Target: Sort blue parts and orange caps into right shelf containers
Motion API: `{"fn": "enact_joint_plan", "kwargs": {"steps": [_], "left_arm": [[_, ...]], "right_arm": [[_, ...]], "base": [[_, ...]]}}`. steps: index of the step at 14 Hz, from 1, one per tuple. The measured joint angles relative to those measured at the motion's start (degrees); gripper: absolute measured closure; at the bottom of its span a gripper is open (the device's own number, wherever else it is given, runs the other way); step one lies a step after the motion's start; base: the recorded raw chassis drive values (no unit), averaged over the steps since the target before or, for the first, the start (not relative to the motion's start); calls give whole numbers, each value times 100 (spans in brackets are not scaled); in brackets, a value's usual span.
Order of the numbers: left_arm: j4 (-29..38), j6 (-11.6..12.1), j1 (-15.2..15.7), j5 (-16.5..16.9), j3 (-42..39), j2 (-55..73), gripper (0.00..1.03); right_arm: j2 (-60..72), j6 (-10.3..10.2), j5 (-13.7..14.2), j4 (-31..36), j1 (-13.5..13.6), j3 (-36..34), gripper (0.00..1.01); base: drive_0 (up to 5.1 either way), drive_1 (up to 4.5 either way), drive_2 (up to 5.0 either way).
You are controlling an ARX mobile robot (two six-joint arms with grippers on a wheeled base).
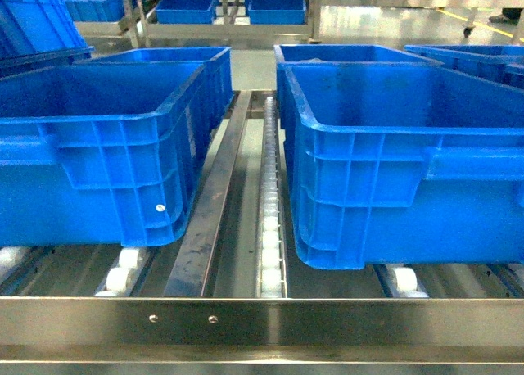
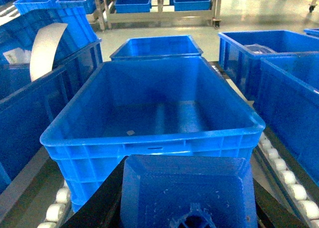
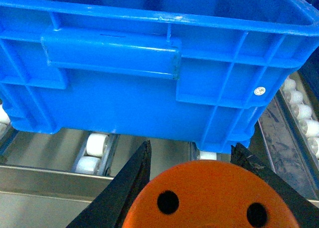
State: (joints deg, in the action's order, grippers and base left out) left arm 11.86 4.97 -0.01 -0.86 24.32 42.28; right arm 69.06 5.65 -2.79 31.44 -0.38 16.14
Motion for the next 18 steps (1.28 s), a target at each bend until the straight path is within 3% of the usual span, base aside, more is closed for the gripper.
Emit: {"fn": "enact_joint_plan", "kwargs": {"steps": [18], "left_arm": [[0, -2, 0, 0, 0, 0, 59]], "right_arm": [[0, 2, -2, 0, 0, 0, 59]], "base": [[0, 0, 0]]}}
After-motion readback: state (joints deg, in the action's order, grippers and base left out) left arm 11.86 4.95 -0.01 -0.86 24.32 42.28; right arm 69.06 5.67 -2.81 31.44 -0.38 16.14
